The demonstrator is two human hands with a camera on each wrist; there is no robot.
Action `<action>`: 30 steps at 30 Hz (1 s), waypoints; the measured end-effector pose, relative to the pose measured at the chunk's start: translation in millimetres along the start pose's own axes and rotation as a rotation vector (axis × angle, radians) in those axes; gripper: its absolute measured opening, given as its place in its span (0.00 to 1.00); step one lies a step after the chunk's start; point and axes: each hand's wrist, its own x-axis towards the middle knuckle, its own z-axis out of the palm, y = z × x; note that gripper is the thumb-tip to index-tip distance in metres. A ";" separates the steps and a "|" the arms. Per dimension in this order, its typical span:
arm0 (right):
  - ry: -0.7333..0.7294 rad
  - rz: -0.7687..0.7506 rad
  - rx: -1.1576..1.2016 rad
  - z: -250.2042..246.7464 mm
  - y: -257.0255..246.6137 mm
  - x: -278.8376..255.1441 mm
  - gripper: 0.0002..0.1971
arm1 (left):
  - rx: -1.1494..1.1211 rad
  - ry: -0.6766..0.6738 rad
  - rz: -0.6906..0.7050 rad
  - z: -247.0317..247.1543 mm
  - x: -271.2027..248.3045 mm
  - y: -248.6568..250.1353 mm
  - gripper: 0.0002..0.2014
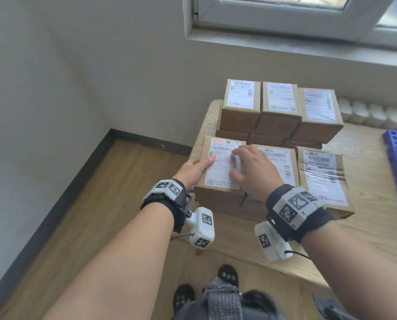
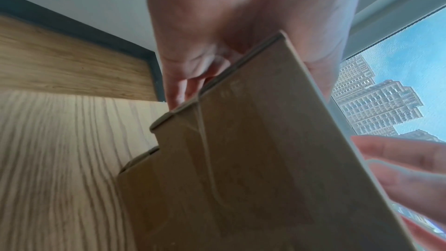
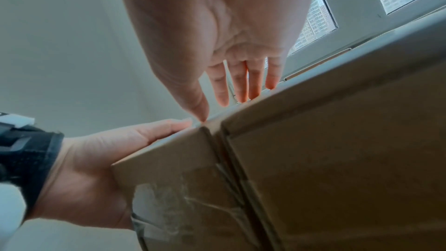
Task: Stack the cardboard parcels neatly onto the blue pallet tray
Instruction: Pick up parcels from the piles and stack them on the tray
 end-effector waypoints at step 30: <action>0.401 0.457 1.034 -39.8 13.3 -114.1 0.28 | -0.202 -0.420 0.382 65.9 -48.2 19.6 0.42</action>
